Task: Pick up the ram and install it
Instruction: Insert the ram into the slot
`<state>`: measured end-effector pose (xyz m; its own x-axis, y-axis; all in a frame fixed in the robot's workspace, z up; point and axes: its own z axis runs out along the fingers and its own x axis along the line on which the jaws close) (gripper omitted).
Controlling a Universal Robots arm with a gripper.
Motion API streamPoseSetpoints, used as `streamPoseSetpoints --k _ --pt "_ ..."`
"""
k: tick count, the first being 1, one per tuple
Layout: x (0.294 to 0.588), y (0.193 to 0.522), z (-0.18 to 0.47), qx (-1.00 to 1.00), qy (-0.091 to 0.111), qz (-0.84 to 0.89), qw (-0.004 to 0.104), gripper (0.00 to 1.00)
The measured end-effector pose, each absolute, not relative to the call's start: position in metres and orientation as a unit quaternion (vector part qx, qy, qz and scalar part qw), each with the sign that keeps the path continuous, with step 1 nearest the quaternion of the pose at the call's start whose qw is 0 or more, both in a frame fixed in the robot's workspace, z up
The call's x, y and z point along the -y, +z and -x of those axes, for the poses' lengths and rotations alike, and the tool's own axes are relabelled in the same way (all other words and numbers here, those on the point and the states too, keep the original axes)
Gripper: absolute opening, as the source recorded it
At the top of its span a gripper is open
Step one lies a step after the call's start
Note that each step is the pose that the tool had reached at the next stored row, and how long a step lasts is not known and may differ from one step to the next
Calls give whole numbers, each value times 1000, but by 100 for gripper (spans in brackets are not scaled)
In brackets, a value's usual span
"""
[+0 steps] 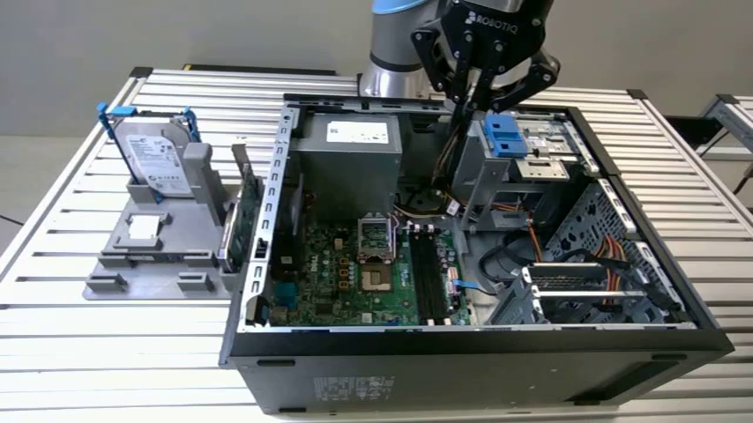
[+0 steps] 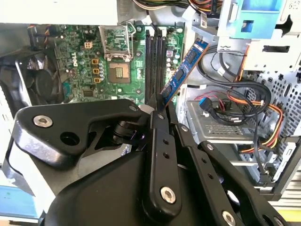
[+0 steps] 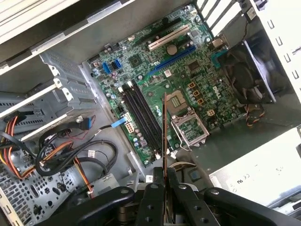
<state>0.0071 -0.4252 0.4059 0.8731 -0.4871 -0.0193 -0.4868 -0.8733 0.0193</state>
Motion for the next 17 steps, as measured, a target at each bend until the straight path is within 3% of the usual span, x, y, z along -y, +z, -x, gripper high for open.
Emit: streamPoseSetpoints --k 17 --pt "425 406 -7 194 -11 -981 8 0"
